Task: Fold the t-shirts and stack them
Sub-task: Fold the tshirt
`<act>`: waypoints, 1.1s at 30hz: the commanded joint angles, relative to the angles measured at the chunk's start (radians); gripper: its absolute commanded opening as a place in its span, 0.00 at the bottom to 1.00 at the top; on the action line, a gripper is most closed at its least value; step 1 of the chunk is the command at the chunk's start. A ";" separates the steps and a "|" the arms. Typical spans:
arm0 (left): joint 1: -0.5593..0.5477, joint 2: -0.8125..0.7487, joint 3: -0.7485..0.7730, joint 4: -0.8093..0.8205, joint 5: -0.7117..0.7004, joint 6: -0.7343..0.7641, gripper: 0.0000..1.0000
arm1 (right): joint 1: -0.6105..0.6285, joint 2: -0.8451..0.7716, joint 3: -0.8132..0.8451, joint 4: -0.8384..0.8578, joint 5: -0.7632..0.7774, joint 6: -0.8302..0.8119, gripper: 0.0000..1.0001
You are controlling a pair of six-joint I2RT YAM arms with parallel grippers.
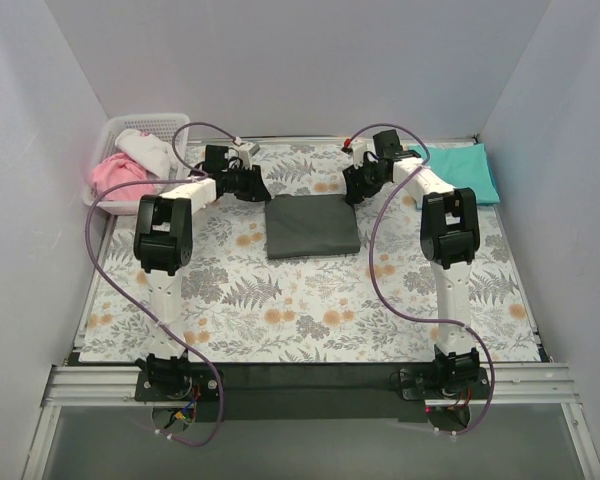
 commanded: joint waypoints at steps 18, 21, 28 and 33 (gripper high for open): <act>-0.079 -0.292 -0.435 0.289 0.407 -0.605 0.35 | 0.023 -0.302 -0.428 0.144 -0.613 0.366 0.35; -0.091 -0.251 -0.481 0.386 0.373 -0.685 0.35 | 0.026 -0.268 -0.527 0.167 -0.601 0.360 0.34; -0.068 -0.138 -0.550 0.380 0.313 -0.719 0.32 | 0.002 -0.196 -0.571 0.167 -0.476 0.314 0.34; -0.057 -0.298 -0.544 0.257 0.313 -0.503 0.35 | 0.000 -0.318 -0.576 0.141 -0.530 0.297 0.38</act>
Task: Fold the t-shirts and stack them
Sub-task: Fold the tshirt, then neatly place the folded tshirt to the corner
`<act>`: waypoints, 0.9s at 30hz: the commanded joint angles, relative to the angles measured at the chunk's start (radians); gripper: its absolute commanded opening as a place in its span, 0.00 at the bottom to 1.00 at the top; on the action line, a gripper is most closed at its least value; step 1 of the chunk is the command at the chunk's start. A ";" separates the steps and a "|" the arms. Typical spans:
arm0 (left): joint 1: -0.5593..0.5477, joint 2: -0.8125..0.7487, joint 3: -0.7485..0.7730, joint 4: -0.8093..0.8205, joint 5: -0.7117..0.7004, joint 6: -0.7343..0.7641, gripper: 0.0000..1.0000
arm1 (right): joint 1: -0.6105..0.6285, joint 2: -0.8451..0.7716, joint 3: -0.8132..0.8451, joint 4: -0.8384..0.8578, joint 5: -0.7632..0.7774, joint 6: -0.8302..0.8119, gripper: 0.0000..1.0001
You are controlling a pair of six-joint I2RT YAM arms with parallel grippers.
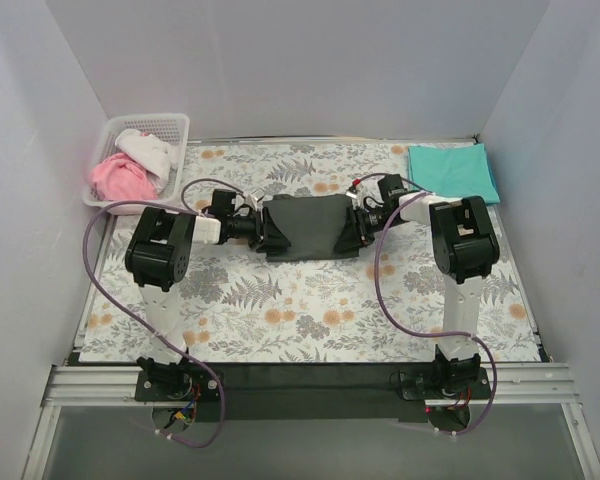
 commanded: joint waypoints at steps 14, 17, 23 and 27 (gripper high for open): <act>-0.444 -0.331 0.115 -0.329 -0.758 1.082 0.56 | -0.171 -0.487 -0.272 0.181 0.335 0.208 0.69; -0.521 -0.299 0.095 -0.251 -0.838 1.186 0.56 | -0.205 -0.478 -0.267 0.186 0.352 0.248 0.70; -0.596 -0.190 0.153 -0.195 -0.903 1.258 0.55 | -0.222 -0.432 -0.289 0.230 0.328 0.326 0.70; -0.617 -0.133 0.149 -0.133 -0.918 1.270 0.53 | -0.223 -0.407 -0.312 0.273 0.299 0.369 0.72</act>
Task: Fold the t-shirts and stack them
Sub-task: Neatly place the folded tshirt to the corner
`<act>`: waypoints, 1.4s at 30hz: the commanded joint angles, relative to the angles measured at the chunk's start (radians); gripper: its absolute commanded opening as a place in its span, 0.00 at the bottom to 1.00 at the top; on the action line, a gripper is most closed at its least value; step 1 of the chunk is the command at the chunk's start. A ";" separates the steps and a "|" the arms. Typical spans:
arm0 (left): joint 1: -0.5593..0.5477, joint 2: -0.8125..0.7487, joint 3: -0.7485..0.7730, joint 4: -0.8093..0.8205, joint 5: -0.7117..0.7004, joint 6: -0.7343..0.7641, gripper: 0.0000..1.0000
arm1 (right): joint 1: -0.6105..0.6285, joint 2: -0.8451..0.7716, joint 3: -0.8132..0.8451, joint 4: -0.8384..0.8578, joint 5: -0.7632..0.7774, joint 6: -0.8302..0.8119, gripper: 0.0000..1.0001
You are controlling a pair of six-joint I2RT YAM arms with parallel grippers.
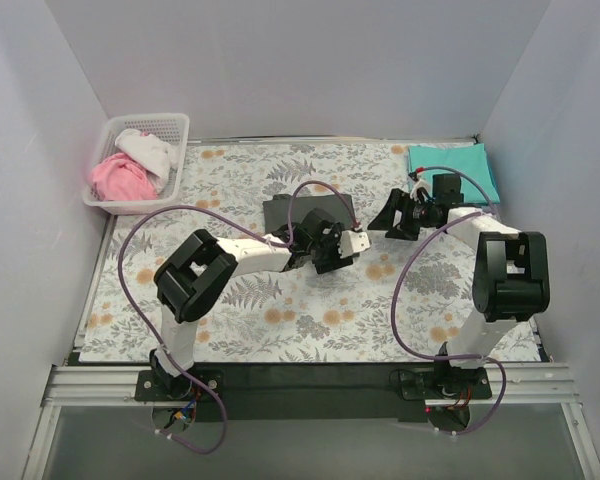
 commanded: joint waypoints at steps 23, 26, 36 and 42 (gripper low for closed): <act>0.125 0.049 0.222 -0.026 0.245 -0.280 0.00 | 0.053 0.188 -0.209 0.752 -0.060 0.601 0.98; 0.132 0.072 0.250 -0.042 0.253 -0.309 0.00 | 0.093 0.209 -0.214 0.849 -0.014 0.690 0.98; 0.138 0.075 0.274 -0.039 0.280 -0.351 0.00 | 0.139 0.290 -0.179 0.905 0.087 0.805 0.95; 0.138 0.083 0.273 -0.029 0.299 -0.367 0.00 | 0.151 0.373 -0.071 0.915 0.145 0.808 0.84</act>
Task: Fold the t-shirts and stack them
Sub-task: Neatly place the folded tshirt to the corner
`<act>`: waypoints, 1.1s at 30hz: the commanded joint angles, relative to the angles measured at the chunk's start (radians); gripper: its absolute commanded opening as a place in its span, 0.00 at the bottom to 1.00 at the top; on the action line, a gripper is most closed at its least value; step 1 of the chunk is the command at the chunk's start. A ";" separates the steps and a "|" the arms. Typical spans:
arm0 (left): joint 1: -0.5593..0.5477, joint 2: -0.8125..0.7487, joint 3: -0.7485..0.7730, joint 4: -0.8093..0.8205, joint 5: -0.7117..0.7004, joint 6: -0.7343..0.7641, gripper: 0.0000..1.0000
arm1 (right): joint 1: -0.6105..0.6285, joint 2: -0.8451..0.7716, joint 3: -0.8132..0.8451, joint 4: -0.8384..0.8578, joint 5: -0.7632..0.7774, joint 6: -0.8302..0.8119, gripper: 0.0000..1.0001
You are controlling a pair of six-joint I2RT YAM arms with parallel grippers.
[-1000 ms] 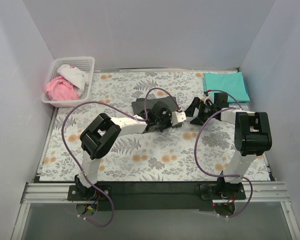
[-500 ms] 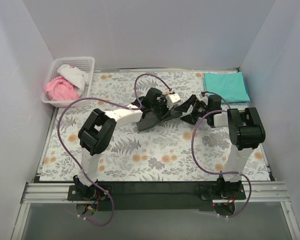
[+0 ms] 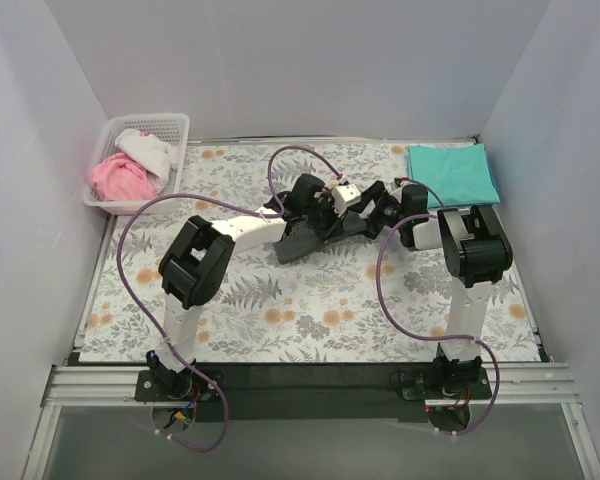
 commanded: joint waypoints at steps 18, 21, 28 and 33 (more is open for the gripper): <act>0.010 -0.052 -0.001 -0.005 0.055 -0.031 0.11 | 0.036 0.084 0.182 -0.205 0.194 -0.414 0.01; 0.033 -0.104 -0.004 -0.048 0.087 -0.062 0.33 | 0.026 0.031 0.248 -0.319 0.203 -0.598 0.01; 0.186 -0.225 -0.025 -0.193 0.172 -0.189 0.68 | -0.026 -0.011 0.438 -0.647 0.260 -0.994 0.01; 0.230 -0.334 -0.122 -0.237 0.124 -0.168 0.70 | -0.082 -0.057 0.490 -0.732 0.297 -1.107 0.01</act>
